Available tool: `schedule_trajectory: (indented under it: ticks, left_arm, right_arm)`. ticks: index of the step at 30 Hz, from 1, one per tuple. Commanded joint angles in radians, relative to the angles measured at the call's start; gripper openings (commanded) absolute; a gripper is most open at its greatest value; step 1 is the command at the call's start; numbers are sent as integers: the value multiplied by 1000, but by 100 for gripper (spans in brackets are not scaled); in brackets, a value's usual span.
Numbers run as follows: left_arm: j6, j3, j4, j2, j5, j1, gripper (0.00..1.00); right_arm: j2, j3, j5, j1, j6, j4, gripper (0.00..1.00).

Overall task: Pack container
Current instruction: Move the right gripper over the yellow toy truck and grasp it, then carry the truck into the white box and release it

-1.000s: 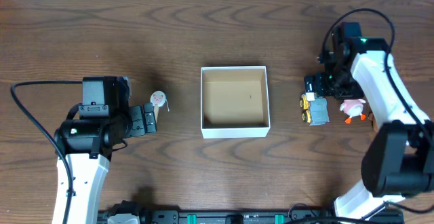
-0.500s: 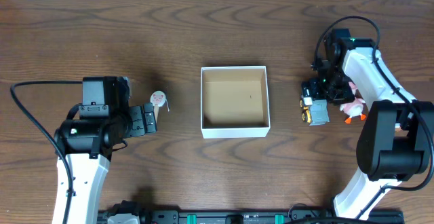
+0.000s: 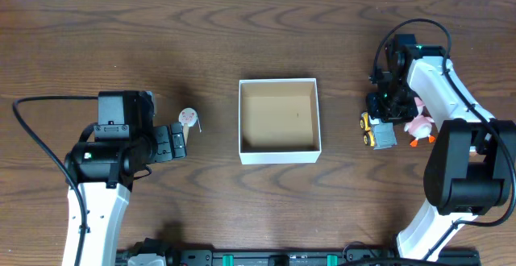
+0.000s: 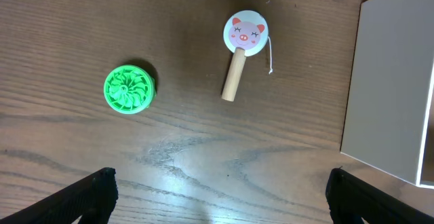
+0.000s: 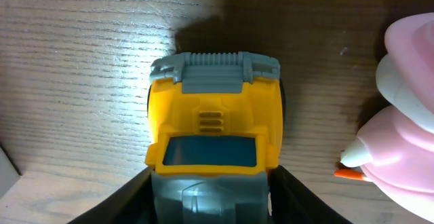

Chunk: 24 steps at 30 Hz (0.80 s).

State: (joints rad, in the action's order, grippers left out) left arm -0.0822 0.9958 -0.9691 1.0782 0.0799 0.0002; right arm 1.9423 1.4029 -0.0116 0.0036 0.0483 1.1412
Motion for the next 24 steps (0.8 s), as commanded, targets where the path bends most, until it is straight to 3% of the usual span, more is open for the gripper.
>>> schedule_trajectory:
  ticks: [1,5,14,20,24]
  left_arm:
    - [-10,18,-2,1,10,6,98]
    - [-10,18,-2,1,10,6,98]
    - [-10,18,-2,1,10,6,98]
    - [-10,18,-2,1,10,6,98]
    - [-10,18,-1,1,10,6,98]
  right_arm:
    - [5,-5,-5,11,1,0,47]
    - [5,-5,-5,11,0,0,40]
    - [-10,24,-5,13,-49,6,3]
    - [-84,180,-5,78,-76,93,1]
    - [-163,282,-5,179,-185,99,1]
